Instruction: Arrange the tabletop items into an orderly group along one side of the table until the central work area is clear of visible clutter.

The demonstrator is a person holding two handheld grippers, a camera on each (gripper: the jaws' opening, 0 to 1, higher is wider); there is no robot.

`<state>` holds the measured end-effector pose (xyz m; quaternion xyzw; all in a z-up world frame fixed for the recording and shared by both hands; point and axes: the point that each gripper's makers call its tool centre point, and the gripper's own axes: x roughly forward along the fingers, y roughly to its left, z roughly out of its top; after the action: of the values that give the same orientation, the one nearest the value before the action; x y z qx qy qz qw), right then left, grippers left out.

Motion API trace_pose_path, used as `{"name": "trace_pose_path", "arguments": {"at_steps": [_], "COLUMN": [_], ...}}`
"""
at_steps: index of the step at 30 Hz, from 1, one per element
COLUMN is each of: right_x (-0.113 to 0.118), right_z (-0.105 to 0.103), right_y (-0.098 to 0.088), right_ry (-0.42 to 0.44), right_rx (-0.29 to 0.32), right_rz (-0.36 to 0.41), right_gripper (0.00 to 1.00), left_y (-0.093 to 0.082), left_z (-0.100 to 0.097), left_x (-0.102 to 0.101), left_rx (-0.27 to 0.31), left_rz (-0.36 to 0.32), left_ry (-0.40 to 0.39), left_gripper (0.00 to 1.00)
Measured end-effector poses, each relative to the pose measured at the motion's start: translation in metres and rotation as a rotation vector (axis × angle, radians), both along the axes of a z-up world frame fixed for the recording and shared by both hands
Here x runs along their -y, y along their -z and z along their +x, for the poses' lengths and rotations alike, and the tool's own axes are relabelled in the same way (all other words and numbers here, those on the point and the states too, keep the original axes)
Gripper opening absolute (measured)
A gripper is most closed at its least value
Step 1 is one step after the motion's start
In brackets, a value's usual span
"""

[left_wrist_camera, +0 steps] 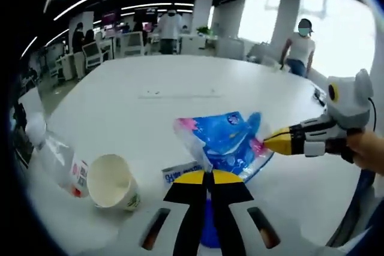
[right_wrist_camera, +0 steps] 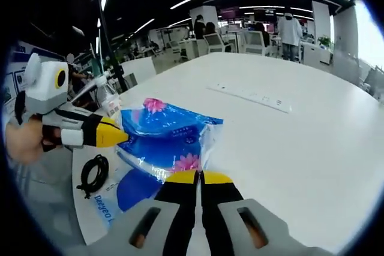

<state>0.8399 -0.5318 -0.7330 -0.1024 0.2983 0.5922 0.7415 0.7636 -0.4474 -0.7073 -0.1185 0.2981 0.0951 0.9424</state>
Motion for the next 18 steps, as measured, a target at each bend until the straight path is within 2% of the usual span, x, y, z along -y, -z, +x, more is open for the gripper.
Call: {"name": "trace_pose_path", "arguments": {"at_steps": [5,9,17,18], "right_x": [0.014,0.023,0.046,0.048], "right_z": [0.002,0.007,0.015,0.016], "right_y": [-0.006,-0.017,-0.019,-0.02], "right_ry": [0.016,0.033,0.067,0.072], "right_rx": [0.006,0.019,0.034,0.033], "right_rz": [0.002,0.01,0.014,0.015], "right_gripper": [0.0,0.0,0.0,0.0], "left_y": [-0.004,-0.007,-0.008,-0.01], "left_z": [0.007,0.011,0.019,0.018], "left_x": [0.008,0.02,0.036,0.044], "left_rx": [0.002,-0.001,0.0,0.001], "left_rz": [0.002,0.004,-0.008,-0.009], "left_ry": [0.026,0.041,0.073,0.078], "left_gripper": [0.0,0.0,0.0,0.0]}}
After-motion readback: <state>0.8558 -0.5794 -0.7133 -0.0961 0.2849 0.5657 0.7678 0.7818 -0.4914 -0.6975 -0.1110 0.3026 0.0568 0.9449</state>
